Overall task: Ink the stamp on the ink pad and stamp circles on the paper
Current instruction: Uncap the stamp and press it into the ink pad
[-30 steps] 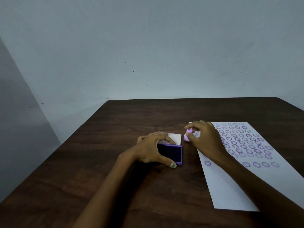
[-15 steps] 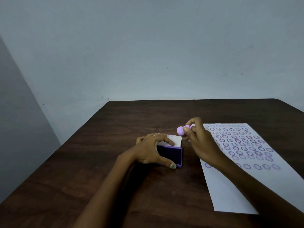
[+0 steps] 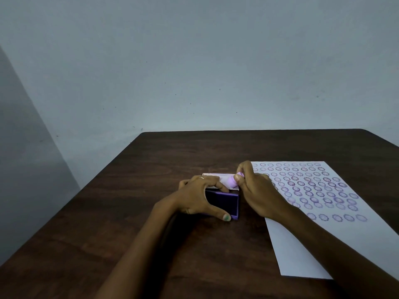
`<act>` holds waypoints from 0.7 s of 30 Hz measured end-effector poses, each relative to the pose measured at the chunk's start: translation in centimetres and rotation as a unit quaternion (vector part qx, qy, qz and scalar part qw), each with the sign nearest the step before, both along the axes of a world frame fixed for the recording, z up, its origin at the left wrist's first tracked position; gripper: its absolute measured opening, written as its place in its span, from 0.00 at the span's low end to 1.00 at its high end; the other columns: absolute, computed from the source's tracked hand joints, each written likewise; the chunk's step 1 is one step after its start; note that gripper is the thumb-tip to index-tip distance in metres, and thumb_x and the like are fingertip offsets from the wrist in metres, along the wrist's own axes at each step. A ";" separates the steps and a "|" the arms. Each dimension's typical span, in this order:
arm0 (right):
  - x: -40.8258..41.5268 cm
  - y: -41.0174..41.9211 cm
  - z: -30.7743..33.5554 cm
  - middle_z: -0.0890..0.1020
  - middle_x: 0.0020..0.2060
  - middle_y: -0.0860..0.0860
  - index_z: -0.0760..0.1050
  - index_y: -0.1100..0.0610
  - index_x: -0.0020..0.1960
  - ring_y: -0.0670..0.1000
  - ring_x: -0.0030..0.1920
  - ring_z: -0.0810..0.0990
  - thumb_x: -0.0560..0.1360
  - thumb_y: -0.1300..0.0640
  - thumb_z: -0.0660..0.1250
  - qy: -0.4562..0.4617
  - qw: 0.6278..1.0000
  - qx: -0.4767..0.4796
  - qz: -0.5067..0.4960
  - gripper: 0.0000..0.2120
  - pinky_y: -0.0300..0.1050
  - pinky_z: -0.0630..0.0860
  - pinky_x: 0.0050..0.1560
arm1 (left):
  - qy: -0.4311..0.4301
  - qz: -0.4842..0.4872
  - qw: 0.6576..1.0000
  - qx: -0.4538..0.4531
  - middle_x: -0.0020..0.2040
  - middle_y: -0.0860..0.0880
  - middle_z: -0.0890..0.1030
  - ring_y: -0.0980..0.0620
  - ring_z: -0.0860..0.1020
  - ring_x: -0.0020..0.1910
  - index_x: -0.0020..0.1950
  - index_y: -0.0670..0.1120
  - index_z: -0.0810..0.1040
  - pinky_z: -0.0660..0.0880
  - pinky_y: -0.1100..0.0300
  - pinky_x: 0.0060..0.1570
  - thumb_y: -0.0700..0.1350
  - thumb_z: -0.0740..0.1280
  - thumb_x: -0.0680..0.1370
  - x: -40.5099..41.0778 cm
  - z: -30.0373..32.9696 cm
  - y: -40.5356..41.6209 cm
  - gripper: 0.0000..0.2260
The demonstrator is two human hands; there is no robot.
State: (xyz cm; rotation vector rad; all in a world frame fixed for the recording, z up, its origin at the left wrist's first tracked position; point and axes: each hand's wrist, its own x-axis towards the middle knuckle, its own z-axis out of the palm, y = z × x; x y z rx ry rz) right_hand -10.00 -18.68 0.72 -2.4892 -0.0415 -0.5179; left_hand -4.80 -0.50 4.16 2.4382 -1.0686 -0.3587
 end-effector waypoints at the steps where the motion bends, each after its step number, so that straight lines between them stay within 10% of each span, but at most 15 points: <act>1: 0.1 -0.1 -0.1 0.75 0.38 0.51 0.60 0.48 0.48 0.55 0.41 0.75 0.79 0.49 0.50 0.005 1.000 0.002 0.000 0.04 0.47 0.67 0.40 | 0.001 0.002 1.000 -0.001 0.67 0.60 0.70 0.56 0.59 0.70 0.59 0.60 0.76 0.48 0.58 0.63 0.57 0.76 0.65 0.0 -0.1 0.0 0.23; 11: -0.6 0.6 1.6 0.80 0.35 0.43 0.69 0.59 0.46 0.35 0.36 0.78 0.78 0.55 0.59 -0.076 0.970 0.232 0.012 0.07 0.28 0.69 0.38 | -0.056 0.071 0.989 -0.113 0.60 0.67 0.74 0.59 0.67 0.67 0.60 0.66 0.71 0.53 0.58 0.66 0.70 0.68 0.60 0.3 -0.8 -0.7 0.30; 16: -0.6 0.8 2.0 0.77 0.30 0.51 0.73 0.61 0.44 0.43 0.28 0.74 0.75 0.52 0.64 -0.048 0.923 0.383 0.014 0.11 0.32 0.70 0.28 | -0.008 0.085 0.930 -0.359 0.50 0.56 0.84 0.60 0.81 0.50 0.56 0.55 0.79 0.77 0.51 0.56 0.51 0.75 0.69 -0.4 -0.8 -2.0 0.16; 21: -0.6 1.5 2.1 0.76 0.28 0.51 0.74 0.59 0.41 0.44 0.26 0.73 0.74 0.51 0.65 -0.021 0.866 0.499 0.015 0.11 0.36 0.69 0.28 | 0.005 0.096 0.902 -0.421 0.44 0.50 0.85 0.52 0.83 0.43 0.49 0.48 0.83 0.80 0.53 0.49 0.43 0.77 0.68 -0.8 -1.0 -2.7 0.11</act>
